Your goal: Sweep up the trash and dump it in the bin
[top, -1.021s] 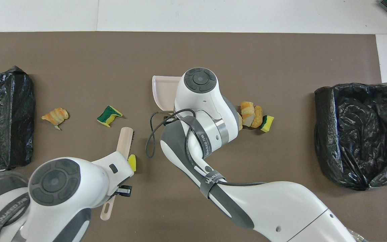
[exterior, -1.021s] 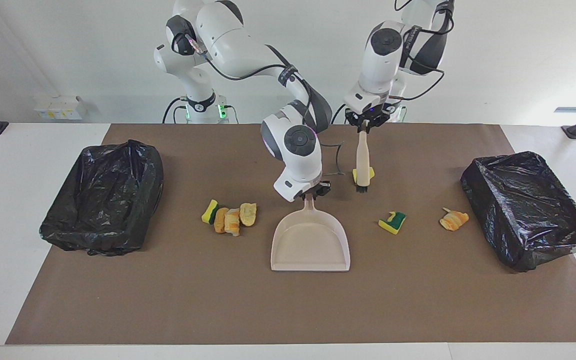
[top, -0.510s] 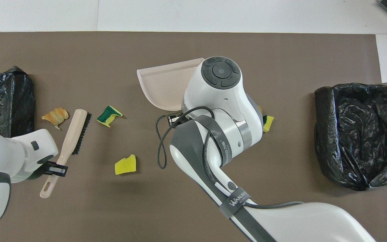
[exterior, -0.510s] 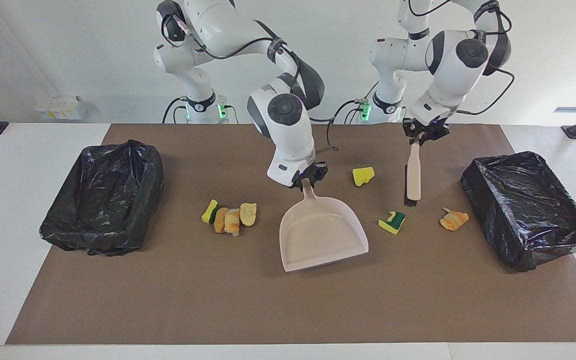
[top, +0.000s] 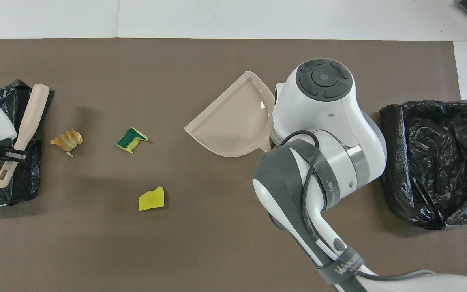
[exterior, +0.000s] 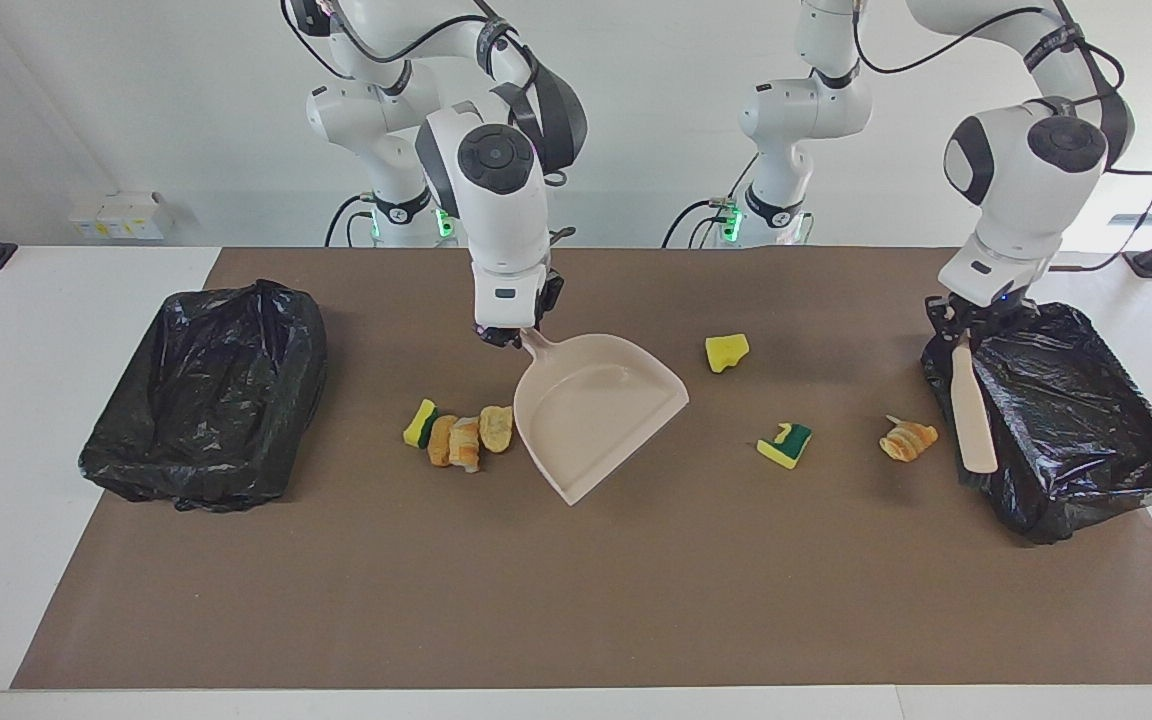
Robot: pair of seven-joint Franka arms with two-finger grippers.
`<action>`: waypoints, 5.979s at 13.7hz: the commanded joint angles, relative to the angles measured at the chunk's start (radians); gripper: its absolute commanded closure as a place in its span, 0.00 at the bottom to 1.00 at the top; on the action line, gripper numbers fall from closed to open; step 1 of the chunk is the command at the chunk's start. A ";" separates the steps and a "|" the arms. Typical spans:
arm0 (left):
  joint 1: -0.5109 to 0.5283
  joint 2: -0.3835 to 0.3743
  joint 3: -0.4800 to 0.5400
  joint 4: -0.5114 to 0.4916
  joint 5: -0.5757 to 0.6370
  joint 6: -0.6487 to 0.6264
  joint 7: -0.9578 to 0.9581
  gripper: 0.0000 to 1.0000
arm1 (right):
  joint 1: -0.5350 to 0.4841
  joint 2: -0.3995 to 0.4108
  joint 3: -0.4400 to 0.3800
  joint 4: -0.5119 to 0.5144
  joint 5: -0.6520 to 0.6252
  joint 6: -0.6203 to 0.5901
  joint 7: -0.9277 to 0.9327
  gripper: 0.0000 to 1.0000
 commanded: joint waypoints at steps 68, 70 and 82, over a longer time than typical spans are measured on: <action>-0.647 -0.148 -0.017 -0.407 -0.397 -0.026 -0.821 1.00 | 0.120 0.045 0.013 -0.252 -0.318 0.212 -0.455 1.00; -0.669 -0.101 -0.017 -0.359 -0.470 0.001 -0.755 1.00 | 0.120 0.045 0.013 -0.254 -0.318 0.214 -0.455 1.00; -0.821 0.021 -0.006 -0.079 -0.587 -0.137 -0.601 1.00 | 0.117 0.046 0.014 -0.260 -0.318 0.229 -0.450 1.00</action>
